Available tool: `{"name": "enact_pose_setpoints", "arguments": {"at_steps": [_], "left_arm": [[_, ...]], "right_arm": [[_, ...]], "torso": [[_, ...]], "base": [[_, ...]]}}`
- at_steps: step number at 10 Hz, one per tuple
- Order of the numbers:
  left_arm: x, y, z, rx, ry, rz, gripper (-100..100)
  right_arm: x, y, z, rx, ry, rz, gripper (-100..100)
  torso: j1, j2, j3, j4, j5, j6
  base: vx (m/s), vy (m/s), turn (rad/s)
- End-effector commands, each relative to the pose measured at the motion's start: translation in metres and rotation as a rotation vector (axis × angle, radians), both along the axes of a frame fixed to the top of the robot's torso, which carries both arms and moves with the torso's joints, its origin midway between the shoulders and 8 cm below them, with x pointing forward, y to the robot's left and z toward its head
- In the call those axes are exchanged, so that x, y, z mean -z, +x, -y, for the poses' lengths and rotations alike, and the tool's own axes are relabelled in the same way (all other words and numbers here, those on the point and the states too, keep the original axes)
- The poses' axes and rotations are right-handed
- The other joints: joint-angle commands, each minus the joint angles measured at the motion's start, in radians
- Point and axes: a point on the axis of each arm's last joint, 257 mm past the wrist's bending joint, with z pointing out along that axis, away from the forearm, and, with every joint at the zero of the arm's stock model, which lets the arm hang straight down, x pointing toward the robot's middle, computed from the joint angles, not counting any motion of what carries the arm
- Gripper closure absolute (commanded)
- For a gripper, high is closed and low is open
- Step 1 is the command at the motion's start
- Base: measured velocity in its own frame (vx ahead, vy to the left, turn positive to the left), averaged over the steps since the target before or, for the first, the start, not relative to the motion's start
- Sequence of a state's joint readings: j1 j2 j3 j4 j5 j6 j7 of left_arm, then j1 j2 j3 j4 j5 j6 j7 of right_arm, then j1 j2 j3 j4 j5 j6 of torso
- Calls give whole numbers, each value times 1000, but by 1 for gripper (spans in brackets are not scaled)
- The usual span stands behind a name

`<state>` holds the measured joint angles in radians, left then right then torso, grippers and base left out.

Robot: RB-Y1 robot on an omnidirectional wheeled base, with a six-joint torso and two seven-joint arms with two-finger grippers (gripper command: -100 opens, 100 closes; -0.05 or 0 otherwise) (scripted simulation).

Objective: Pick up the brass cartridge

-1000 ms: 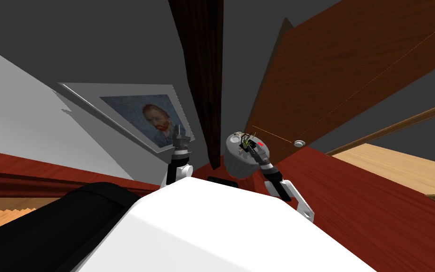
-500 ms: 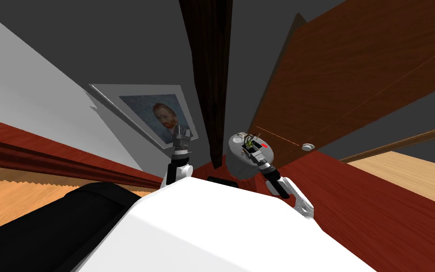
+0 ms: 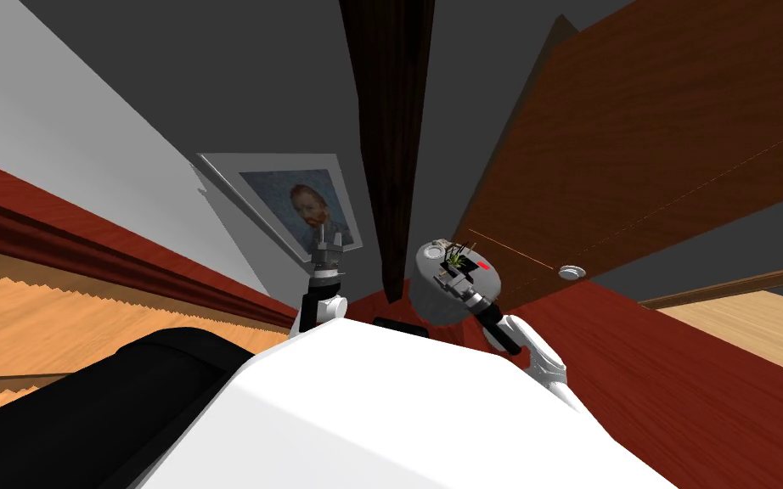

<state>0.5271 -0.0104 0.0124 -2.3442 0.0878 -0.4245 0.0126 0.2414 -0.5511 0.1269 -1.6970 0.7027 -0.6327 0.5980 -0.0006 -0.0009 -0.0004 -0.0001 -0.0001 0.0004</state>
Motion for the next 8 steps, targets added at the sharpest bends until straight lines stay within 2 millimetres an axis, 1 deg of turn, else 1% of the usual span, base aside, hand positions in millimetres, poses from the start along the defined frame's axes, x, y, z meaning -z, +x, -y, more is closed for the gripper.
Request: {"name": "enact_pose_setpoints", "arguments": {"at_steps": [1,2,3,4,5,6,7,8], "left_arm": [[0,0,0,0,0,0,0],[0,0,0,0,0,0,0],[0,0,0,0,0,0,0],[0,0,0,0,0,0,0],[0,0,0,0,0,0,0],[0,0,0,0,0,0,0],[0,0,0,0,0,0,0],[0,0,0,0,0,0,0]], "right_arm": [[15,1,1,-19,-70,0,-100],[32,0,4,-47,-151,-4,-100],[36,-1,3,-53,-178,-2,-100],[54,-3,8,-84,-262,-8,-100],[58,-4,8,-89,-284,-6,-100],[76,-6,15,-120,-365,-14,-100],[80,-7,15,-127,-388,-12,-100],[97,-10,25,-159,-470,-21,-100]], "torso": [[0,0,0,0,0,0],[0,0,0,0,0,0],[0,-1,0,0,0,0],[0,-1,0,0,0,1],[0,-1,-1,0,0,0],[0,-1,-1,0,0,1],[0,-1,-1,0,0,0],[1,-1,-1,0,0,0]], "base": [[9,-2,83],[13,4,167],[15,-2,79],[18,2,142],[18,0,66],[23,6,91],[27,7,99],[31,11,176]]}}
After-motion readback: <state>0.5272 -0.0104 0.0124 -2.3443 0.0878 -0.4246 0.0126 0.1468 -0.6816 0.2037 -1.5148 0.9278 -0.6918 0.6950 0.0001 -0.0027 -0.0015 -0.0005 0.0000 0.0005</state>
